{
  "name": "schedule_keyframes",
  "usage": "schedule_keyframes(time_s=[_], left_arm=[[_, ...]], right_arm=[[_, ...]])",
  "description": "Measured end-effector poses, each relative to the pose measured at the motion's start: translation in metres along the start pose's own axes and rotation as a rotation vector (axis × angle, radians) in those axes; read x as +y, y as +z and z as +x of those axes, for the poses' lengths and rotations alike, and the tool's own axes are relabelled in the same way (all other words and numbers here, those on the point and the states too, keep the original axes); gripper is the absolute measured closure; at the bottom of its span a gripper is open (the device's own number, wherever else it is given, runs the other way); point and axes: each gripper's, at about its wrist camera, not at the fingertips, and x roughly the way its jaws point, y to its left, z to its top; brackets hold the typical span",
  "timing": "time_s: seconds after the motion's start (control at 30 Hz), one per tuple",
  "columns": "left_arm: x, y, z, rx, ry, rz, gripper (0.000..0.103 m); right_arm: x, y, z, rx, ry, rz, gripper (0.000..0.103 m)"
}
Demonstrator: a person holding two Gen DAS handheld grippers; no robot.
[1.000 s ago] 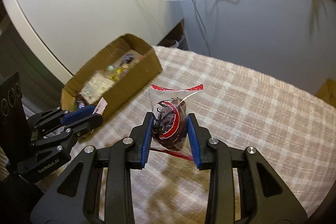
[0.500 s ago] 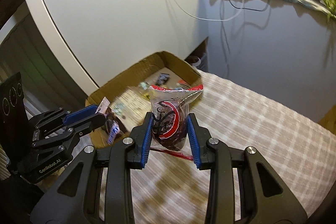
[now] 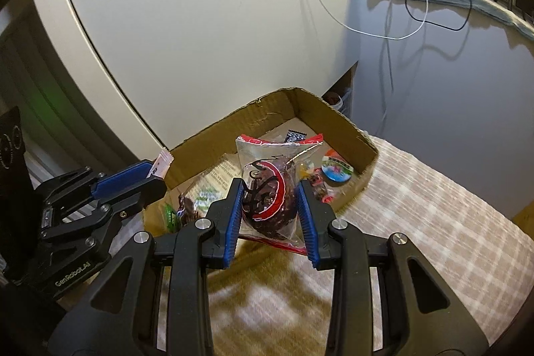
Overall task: Organize snacks
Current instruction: 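Carry the pink packet and red candy bag over the box with both tools, then open both tools to drop the packet and candy bag into the box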
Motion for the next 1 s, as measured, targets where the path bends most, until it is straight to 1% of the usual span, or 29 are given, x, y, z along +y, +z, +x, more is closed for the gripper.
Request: schedule_keyframes(time_s=[0.27,0.5,0.7,1.0], left_arm=[[0.014,0.002,0.015,0.011,0.016,-0.015,0.086],[0.018,0.007,0.032,0.035,0.021,-0.014,0.086],[0.018,0.014,0.04,0.036,0.032,-0.008,0.086],[0.022,0.016,0.055,0.067,0.039,-0.024,0.085]], right_arm=[[0.002,0.008,0.027,0.034,-0.004,-0.015,0.069],[-0.002,0.016,0.043,0.055,-0.026,-0.027,0.069],[-0.011,0.021,0.051,0.057,-0.031,-0.018,0.069],[-0.02,0.021,0.055,0.061,-0.035,-0.008,0.069]])
